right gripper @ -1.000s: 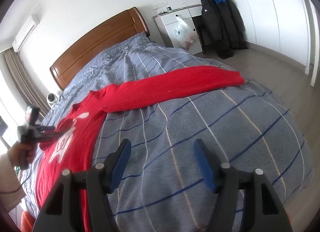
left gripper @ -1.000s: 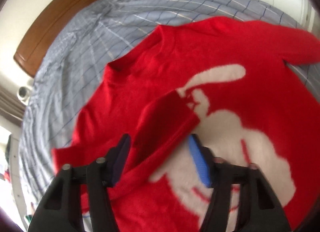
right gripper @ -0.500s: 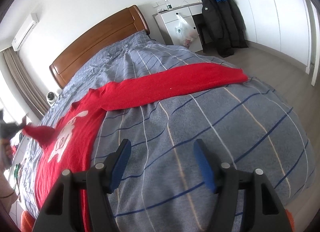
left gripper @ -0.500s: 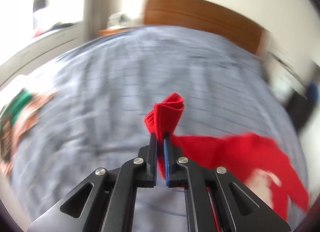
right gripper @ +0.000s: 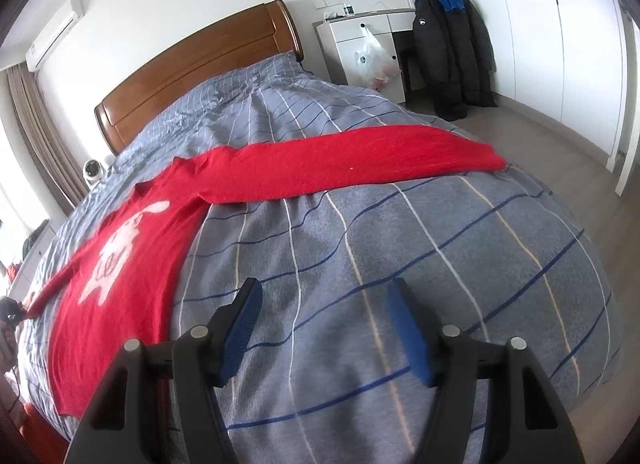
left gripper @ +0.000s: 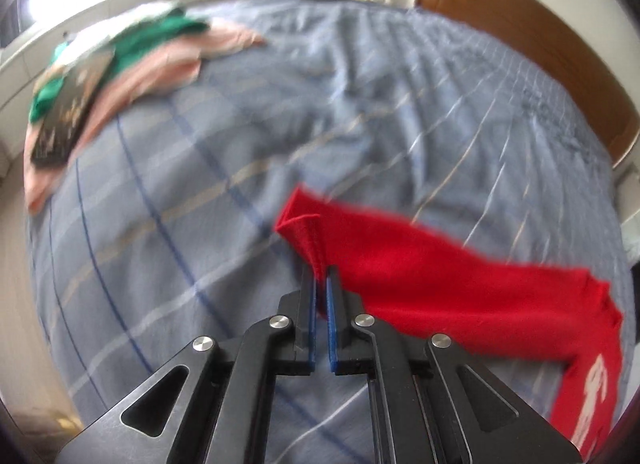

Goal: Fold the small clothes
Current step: 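Pull the sleeve out straight across the bed with the left gripper and release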

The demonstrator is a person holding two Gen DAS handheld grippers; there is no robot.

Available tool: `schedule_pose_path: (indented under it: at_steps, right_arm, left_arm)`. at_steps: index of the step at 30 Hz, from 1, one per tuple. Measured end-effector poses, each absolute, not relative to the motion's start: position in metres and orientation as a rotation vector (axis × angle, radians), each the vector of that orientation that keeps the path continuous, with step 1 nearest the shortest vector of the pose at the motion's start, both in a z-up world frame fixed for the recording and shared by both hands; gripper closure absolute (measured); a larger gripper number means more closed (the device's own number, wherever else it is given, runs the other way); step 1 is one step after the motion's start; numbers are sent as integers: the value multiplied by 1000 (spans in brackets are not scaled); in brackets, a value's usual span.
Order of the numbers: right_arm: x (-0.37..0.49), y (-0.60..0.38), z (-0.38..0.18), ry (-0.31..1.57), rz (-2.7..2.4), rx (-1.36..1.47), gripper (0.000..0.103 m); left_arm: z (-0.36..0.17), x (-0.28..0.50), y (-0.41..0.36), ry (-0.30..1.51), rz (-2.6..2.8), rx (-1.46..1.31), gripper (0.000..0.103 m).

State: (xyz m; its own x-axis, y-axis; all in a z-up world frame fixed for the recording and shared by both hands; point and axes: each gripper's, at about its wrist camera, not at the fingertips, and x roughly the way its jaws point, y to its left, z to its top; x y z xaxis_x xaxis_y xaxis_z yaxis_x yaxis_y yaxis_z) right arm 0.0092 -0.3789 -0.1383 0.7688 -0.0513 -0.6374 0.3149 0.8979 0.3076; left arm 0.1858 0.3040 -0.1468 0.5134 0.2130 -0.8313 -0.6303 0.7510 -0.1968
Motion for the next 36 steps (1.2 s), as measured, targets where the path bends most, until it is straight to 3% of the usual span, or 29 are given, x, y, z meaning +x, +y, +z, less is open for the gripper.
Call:
schedule_pose_path:
  at_steps: [12,15,17,19,28,32,36]
  right_arm:
    - [15,-366,-140,701,-219,353,39]
    - [16,-363,-139,704,-216,337,39]
    - [15,-361,-139,705,-212,327,39]
    - [16,-360,-139,705,-210,322,39]
    - [18,-359,-140,712,-209,327,38]
    - [16,-360,-140,705,-206,335,38]
    - [13,-364,-139,697,-209,357,38]
  left_arm:
    - [-164,169,305,865,478,-509,96]
    - [-158,154,308,863,461,-522,83]
    - [-144,141,301,843,515,-463,55]
    - [-125,130,288,784,516,-403,42]
    - [-66,202,170,702,96,-283,19]
    - [-86,261,109,805,17,-156,19]
    - [-122,273,114,885,120,-183,19]
